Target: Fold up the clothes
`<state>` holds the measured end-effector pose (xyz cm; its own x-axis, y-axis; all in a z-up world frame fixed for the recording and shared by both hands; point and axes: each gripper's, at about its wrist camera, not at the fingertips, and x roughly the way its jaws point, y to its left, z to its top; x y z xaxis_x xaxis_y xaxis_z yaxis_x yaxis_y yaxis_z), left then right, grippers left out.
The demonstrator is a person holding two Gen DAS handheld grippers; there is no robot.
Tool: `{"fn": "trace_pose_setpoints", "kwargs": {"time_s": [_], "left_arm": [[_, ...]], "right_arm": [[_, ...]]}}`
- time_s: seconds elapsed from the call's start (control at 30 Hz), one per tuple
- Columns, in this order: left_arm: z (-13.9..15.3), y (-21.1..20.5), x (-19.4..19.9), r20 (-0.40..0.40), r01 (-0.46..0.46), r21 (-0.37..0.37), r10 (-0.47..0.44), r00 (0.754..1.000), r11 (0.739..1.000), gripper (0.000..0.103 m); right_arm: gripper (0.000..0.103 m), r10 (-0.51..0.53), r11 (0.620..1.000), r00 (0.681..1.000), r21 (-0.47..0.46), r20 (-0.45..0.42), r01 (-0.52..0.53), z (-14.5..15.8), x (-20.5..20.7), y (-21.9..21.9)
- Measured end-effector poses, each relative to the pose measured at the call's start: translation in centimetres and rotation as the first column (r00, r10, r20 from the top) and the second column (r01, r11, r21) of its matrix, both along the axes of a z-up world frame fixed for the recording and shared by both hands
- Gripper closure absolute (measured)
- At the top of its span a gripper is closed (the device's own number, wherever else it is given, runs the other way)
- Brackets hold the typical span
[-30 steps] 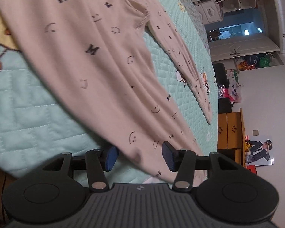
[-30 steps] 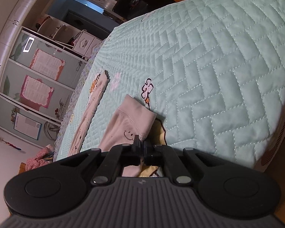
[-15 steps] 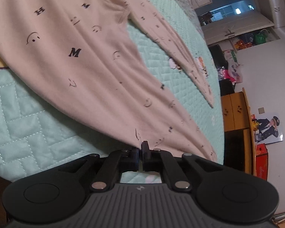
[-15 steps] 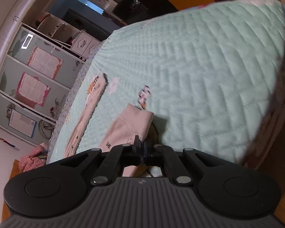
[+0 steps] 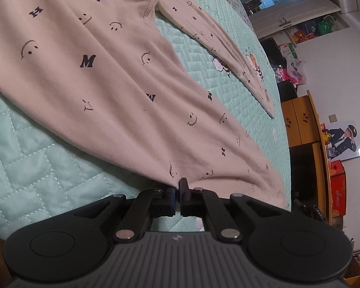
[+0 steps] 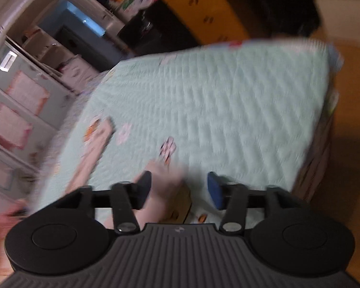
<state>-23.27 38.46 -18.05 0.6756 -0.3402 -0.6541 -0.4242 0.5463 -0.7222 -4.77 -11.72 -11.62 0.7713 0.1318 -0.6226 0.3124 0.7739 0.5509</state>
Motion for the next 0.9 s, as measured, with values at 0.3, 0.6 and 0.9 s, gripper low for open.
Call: {"fn": "trace_pose_setpoints", "kwargs": {"time_s": [0.3, 0.6, 0.9], "left_arm": [[-0.4, 0.3, 0.6, -0.002, 0.023, -0.011, -0.023, 1.000, 1.000, 0.101], [-0.4, 0.4, 0.4, -0.009, 0.022, -0.020, -0.022, 1.000, 1.000, 0.101], [0.2, 0.2, 0.9, -0.008, 0.090, 0.024, -0.090, 0.996, 0.996, 0.100]], "right_arm": [[0.040, 0.351, 0.936, 0.929, -0.080, 0.121, -0.343, 2.1, 1.9, 3.6], [0.045, 0.956, 0.223, 0.283, -0.438, -0.077, -0.871, 2.5, 7.1, 20.6], [0.103, 0.923, 0.241, 0.337, -0.403, -0.187, -0.883, -0.9, 8.1, 21.2]]}}
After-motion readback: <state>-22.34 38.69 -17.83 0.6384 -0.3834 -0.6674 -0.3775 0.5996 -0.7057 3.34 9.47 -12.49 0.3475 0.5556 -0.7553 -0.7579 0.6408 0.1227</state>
